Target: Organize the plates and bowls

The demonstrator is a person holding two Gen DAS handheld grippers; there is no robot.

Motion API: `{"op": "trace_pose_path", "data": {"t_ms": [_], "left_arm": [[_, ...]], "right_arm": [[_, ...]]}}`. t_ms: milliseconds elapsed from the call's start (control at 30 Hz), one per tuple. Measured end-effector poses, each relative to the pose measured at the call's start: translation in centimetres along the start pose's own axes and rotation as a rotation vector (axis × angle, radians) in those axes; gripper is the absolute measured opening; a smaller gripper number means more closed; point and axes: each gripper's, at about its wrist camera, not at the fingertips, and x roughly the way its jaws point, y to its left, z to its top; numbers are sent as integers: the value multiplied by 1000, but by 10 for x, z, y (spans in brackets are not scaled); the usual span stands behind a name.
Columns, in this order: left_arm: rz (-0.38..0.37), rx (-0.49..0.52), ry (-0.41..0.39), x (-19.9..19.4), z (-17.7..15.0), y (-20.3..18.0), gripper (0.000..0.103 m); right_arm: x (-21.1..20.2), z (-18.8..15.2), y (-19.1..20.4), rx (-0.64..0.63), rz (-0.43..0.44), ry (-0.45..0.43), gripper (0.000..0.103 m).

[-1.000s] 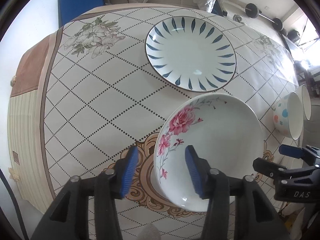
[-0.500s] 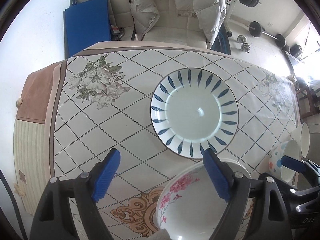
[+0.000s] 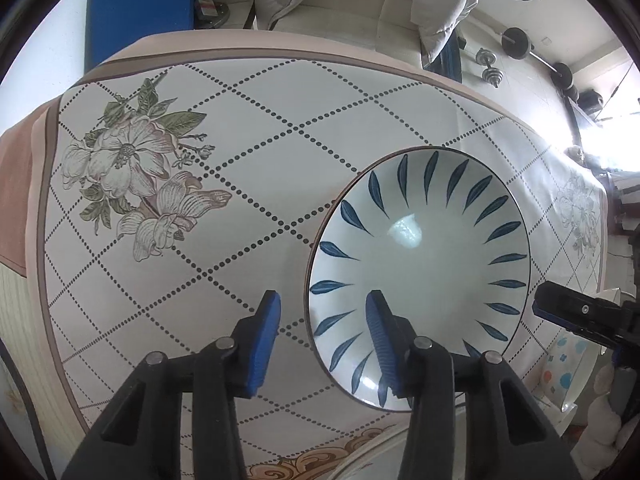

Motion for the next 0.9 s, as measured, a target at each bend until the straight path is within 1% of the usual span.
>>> {"op": "trace_pose_path", "data": {"t_ms": [33, 67, 133, 167, 200, 300, 333, 367, 400, 467, 600, 700, 900], "left_arm": [[-7, -1, 10, 4, 3, 0, 39], [-14, 0, 18, 8, 5, -1, 37], [-34, 6, 29, 14, 9, -2, 26], [-30, 4, 33, 16, 12, -1, 24], [-43, -8, 29, 16, 13, 1, 24], [-72, -30, 24, 14, 18, 5, 21], [-77, -33, 24, 14, 20, 7, 21], [-77, -32, 22, 13, 20, 7, 20], [-73, -26, 15, 11, 20, 7, 20], [-68, -11, 16, 10, 21, 7, 19], [-43, 15, -1, 5, 19, 2, 14], [-26, 27, -14, 2, 17, 1, 14], [-16, 43, -41, -10, 14, -2, 14]], "right_arm": [[7, 3, -1, 10, -2, 14, 59], [13, 6, -2, 17, 6, 31, 52], [25, 8, -2, 19, 40, 61, 47], [29, 9, -1, 16, 43, 65, 44], [31, 10, 0, 7, 38, 67, 44], [37, 14, 5, -18, 0, 64, 38], [39, 15, 6, -21, -16, 64, 32], [42, 17, 7, -25, -40, 65, 22], [43, 17, 7, -28, -70, 63, 17], [45, 17, 11, -52, -81, 63, 15], [41, 19, 7, -69, -80, 71, 14], [37, 16, 5, -86, -88, 66, 14], [23, 17, 7, -115, -96, 57, 13]]}}
